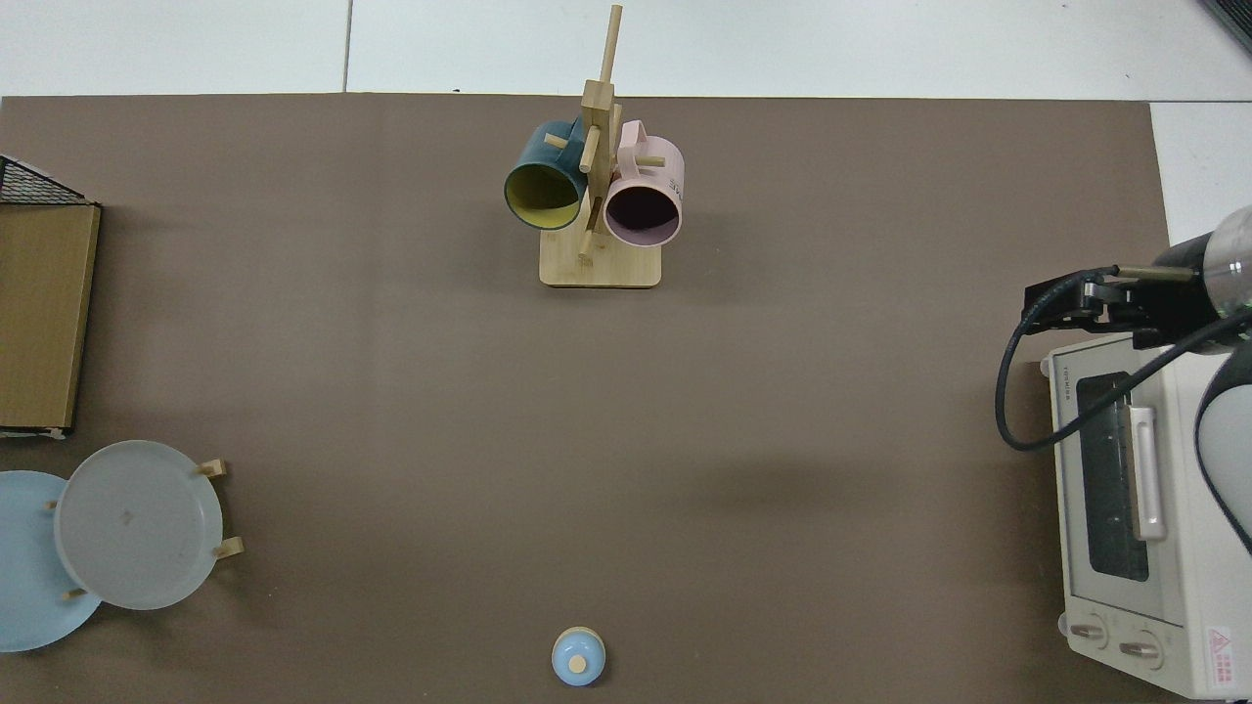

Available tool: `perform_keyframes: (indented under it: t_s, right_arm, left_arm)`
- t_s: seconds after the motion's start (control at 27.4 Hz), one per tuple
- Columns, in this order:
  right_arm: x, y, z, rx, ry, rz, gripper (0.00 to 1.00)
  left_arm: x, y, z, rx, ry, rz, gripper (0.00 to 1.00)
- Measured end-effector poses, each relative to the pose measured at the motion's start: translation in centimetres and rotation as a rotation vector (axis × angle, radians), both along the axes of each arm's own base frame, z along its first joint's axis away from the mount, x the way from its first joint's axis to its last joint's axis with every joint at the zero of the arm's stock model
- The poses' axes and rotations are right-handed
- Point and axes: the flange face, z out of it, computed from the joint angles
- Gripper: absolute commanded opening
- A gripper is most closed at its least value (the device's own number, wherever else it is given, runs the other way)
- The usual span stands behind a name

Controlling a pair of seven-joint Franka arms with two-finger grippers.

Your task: Put markers into pen holder

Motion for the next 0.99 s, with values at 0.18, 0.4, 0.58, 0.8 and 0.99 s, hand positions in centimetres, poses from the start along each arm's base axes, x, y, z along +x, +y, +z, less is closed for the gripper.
perform_keyframes:
  t_s: [0.18,0.4,0.58,0.8,0.99]
  right_arm:
    - [0.0,0.0,0.0,0.0,0.0,0.0,1.0]
    - [0.0,0.0,0.0,0.0,0.0,0.0,1.0]
    - [0.0,0.0,0.0,0.0,0.0,0.0,1.0]
    - [0.0,0.0,0.0,0.0,0.0,0.0,1.0]
    - [0.0,0.0,0.0,0.0,0.0,0.0,1.0]
  left_arm:
    - [-0.1,-0.1,-1.0,-0.008,0.019,-0.002,0.0]
    - [-0.3,-0.2,-2.4,-0.018,0.043,-0.001,0.0]
    - [-0.5,-0.1,-3.0,-0.022,0.054,0.002,0.0]
    - [-0.6,0.1,-3.2,-0.024,0.056,0.005,1.0]
    - [-0.8,0.4,-3.0,-0.027,0.05,0.013,1.0]
